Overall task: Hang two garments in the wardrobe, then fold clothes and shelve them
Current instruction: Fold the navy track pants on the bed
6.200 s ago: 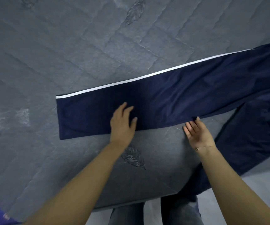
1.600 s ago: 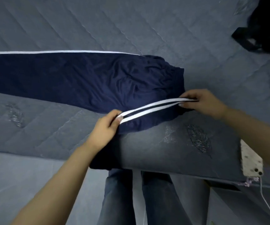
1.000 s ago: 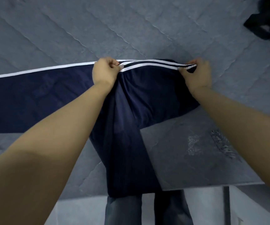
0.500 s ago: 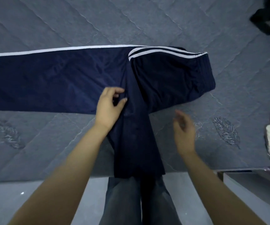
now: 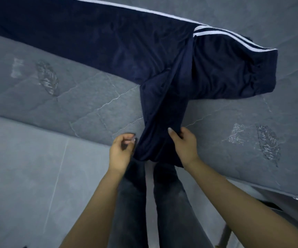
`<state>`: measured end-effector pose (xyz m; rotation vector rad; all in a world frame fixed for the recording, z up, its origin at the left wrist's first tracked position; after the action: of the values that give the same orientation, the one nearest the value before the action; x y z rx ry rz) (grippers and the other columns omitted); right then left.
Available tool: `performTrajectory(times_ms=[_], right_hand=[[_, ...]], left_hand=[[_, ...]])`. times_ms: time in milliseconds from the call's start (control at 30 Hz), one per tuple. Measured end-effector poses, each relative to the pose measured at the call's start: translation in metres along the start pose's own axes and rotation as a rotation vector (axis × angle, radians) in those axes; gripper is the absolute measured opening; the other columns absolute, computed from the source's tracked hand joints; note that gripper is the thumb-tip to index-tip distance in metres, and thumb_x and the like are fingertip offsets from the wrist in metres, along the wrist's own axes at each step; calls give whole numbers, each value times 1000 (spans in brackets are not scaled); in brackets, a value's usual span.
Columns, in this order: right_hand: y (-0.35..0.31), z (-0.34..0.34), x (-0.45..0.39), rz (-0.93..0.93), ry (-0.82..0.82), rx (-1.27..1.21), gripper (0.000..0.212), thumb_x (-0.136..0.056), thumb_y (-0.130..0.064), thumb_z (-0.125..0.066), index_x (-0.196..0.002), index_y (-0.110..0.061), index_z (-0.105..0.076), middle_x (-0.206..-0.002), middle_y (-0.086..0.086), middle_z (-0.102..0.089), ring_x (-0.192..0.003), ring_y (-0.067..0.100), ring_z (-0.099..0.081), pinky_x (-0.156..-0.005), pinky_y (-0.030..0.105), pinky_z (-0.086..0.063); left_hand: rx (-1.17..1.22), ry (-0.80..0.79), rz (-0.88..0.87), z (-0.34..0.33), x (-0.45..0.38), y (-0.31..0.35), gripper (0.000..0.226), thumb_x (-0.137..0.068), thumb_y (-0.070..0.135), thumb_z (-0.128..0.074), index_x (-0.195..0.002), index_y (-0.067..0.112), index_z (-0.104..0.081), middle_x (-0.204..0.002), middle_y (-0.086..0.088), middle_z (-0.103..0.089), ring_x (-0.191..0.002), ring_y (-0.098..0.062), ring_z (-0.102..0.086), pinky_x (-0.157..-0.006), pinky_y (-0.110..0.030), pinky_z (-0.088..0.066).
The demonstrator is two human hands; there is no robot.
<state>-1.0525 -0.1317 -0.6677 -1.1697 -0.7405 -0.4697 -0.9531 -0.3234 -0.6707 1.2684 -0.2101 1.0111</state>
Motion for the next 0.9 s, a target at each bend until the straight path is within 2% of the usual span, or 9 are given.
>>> performTrajectory(times_ms=[100,200,367,500,567,633,767,833,900], right_hand=[[-23,-33,12,-62,-72,-192,22,-92,-23,-67,-99,-3,-65,-98,18,-70,-89,22,-67,-81,39,-59],[-61,-78,11,-113,-172,-293,8,-91,-21,-67,-96,-15,-65,-93,6,-69,-77,16,-66,-60,27,-56],[-123,-159,-14,-232,-335,-294,15,-93,-13,-64,-107,-12,-58,-102,7,-60,-88,20,-62,-61,29,-59],[-156,-210,-45,-247,-365,-401,29,-99,-14,-54,-128,-9,-51,-133,16,-53,-113,26,-57,-83,35,-55],[-170,-229,-58,-239,-407,-407,43,-102,-19,-49,-142,-10,-40,-148,14,-41,-133,25,-45,-99,38,-46],[-177,-245,-68,-242,-458,-373,54,-102,-28,-47,-150,-12,-28,-156,9,-31,-142,22,-34,-111,39,-35],[-171,-255,-78,-206,-471,-206,58,-101,-36,-45,-151,-14,-27,-158,5,-29,-144,18,-30,-116,38,-27],[-161,-252,-78,-172,-447,-135,51,-101,-35,-45,-148,-17,-37,-155,2,-36,-140,16,-35,-115,35,-28],[-151,-244,-75,-135,-413,-114,45,-101,-31,-47,-143,-17,-44,-150,2,-43,-135,16,-42,-113,34,-33]], left_hand=[[78,77,23,24,0,-1,16,-95,-1,-54,-107,2,-64,-104,-4,-65,-89,-10,-59,-85,-21,-47],[188,127,51,53,-3,-1,17,-97,3,-53,-110,0,-63,-103,-8,-65,-94,-14,-59,-88,-25,-48],[279,224,34,111,-19,8,12,-97,9,-56,-105,8,-65,-102,-5,-66,-91,-10,-61,-86,-26,-50],[225,219,-36,141,-50,12,14,-95,17,-61,-107,14,-66,-112,-3,-65,-96,-1,-61,-87,-19,-50],[132,144,-99,139,-64,14,11,-93,16,-64,-103,17,-65,-110,-1,-65,-88,8,-59,-81,-8,-47],[63,53,-124,126,-73,12,11,-90,16,-67,-101,19,-64,-110,-3,-63,-86,6,-59,-81,-11,-49],[-171,-195,-6,80,-85,-9,66,-80,41,-76,-133,16,-46,-133,-4,-39,-120,-20,-46,-103,-33,-42],[-428,-180,-33,64,-85,-15,91,-70,58,-76,-141,19,-33,-137,-5,-30,-123,-23,-34,-103,-41,-38],[-628,-71,-100,56,-85,-14,96,-68,64,-74,-141,18,-29,-136,-6,-32,-120,-25,-35,-97,-41,-37]])
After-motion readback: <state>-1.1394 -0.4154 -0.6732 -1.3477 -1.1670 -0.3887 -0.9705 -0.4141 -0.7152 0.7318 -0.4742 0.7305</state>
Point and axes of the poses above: each hand's wrist, its own x-axis away from the middle knuckle, its own z-axis out of the back of the hand, y = z × x, the point moved 5 cm from there along -x, towards the middle knuckle
